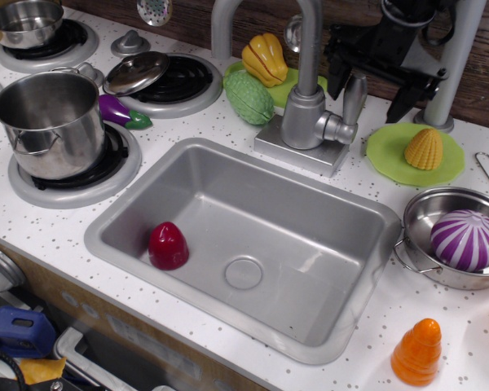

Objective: Turn lever vertical to front

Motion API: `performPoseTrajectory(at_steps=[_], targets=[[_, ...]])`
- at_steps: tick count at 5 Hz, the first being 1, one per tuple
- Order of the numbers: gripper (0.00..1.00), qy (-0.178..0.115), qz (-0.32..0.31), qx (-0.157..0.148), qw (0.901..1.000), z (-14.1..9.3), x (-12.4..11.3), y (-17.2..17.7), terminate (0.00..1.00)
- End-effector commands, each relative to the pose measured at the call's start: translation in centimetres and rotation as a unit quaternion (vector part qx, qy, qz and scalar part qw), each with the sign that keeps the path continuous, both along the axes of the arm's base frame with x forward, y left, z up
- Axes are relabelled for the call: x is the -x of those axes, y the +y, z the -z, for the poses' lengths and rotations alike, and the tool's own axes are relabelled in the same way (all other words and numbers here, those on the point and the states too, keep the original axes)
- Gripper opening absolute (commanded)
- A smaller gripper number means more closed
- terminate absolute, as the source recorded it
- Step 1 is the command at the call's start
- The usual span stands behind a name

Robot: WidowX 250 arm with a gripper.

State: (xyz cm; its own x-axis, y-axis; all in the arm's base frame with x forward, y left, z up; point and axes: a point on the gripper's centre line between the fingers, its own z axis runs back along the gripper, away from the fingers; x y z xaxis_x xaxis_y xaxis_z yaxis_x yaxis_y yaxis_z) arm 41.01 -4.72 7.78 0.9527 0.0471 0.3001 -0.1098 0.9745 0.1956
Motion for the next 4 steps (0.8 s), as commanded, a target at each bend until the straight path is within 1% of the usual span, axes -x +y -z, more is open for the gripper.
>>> performPoseTrajectory(at_steps=[1,2,3,4], targets=[[1.00,-0.032,0.009,-0.018,0.9993,-1.2,-0.8,1.8,0.00],[1.00,-0.038,0.012,-0.037,0.9985,-1.3,-1.5,2.6,0.00],[0.00,-0.038,0.015,-0.038,0.9985,-1.4,-2.1,3.1,0.00],[0.00,-0.039,0.009,-0.032,0.9987,-1.4,-2.1,2.7,0.00]])
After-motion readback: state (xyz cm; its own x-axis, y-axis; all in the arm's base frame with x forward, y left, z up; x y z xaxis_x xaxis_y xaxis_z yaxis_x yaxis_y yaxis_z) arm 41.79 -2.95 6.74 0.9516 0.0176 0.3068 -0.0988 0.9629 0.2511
